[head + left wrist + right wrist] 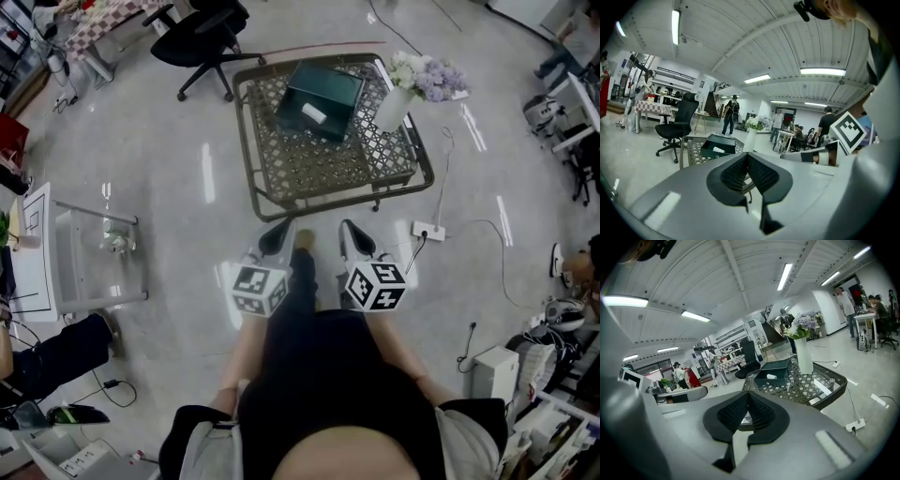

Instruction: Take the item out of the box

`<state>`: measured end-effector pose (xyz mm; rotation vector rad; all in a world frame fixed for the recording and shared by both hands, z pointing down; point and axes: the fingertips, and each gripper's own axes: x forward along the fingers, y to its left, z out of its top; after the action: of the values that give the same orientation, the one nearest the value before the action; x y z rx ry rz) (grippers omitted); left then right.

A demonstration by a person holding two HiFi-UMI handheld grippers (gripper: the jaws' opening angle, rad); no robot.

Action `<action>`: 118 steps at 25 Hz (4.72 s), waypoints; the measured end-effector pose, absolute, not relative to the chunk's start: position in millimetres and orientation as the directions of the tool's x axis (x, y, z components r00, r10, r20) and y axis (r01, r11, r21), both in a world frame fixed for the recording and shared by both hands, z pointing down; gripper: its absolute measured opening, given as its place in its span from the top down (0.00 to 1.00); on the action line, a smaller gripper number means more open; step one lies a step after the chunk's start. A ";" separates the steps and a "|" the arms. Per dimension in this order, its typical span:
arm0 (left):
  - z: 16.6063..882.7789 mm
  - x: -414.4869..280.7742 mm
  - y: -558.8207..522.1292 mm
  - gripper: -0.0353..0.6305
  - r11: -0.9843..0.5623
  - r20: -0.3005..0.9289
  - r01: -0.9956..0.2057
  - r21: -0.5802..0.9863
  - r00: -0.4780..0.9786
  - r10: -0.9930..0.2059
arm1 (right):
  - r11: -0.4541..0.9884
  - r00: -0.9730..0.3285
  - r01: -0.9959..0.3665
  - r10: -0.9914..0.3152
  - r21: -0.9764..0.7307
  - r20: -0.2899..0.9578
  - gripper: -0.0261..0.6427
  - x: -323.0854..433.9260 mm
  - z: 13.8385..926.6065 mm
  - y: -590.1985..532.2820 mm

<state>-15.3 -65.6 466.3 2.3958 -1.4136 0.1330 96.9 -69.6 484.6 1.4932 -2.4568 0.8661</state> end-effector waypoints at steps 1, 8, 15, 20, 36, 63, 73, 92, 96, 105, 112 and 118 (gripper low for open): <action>465.3 -15.4 -71.5 0.94 -0.438 0.257 -0.862 0.254 0.497 -0.829 | 0.341 -0.498 -0.849 -0.770 -0.402 0.399 0.96 96.6 483.5 -75.4; 461.3 -15.4 -113.3 0.94 -0.446 0.259 -0.856 0.263 0.508 -0.821 | 0.330 -0.492 -0.853 -0.768 -0.404 0.410 0.96 94.0 480.1 -112.5; 465.5 -21.1 -156.5 0.94 -0.454 0.278 -0.848 0.273 0.521 -0.807 | 0.310 -0.477 -0.861 -0.767 -0.404 0.428 0.96 89.3 481.0 -153.2; 472.4 -28.7 -185.2 0.94 -0.449 0.289 -0.848 0.282 0.522 -0.803 | 0.300 -0.469 -0.866 -0.764 -0.400 0.443 0.96 85.0 486.5 -180.2; 491.8 -34.3 -244.5 0.94 -0.468 0.322 -0.830 0.305 0.552 -0.769 | 0.270 -0.450 -0.875 -0.758 -0.403 0.471 0.96 75.0 503.1 -239.7; 519.2 -26.7 -311.0 0.94 -0.538 0.345 -0.772 0.338 0.633 -0.693 | 0.234 -0.416 -0.894 -0.751 -0.381 0.514 0.96 65.6 523.2 -308.9; 528.0 -24.5 -321.2 0.94 -0.513 0.341 -0.784 0.350 0.616 -0.710 | 0.270 -0.428 -0.897 -0.734 -0.350 0.528 0.96 68.3 529.5 -327.4; 542.9 -26.9 -373.5 0.94 -0.412 0.355 -0.833 0.371 0.537 -0.766 | 0.373 -0.488 -0.873 -0.643 -0.314 0.590 0.96 67.7 555.5 -390.2; 548.4 -30.7 -380.9 0.94 -0.388 0.363 -0.843 0.372 0.517 -0.775 | 0.403 -0.503 -0.863 -0.620 -0.305 0.602 0.96 62.3 559.3 -401.3; 571.1 -38.6 -393.4 0.94 -0.336 0.407 -0.866 0.369 0.476 -0.780 | 0.440 -0.508 -0.854 -0.584 -0.279 0.633 0.96 55.8 573.2 -426.0; 583.4 -43.3 -409.1 0.94 -0.320 0.422 -0.873 0.367 0.463 -0.779 | 0.479 -0.519 -0.837 -0.541 -0.265 0.662 0.96 45.1 588.9 -444.2; 587.9 -55.3 -423.6 0.94 -0.291 0.425 -0.886 0.362 0.435 -0.794 | 0.515 -0.533 -0.818 -0.507 -0.258 0.678 0.96 31.6 599.4 -454.7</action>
<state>-55.3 -423.6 587.9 2.1431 -1.4085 0.2196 31.6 -454.7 599.4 1.0787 -2.2277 0.7732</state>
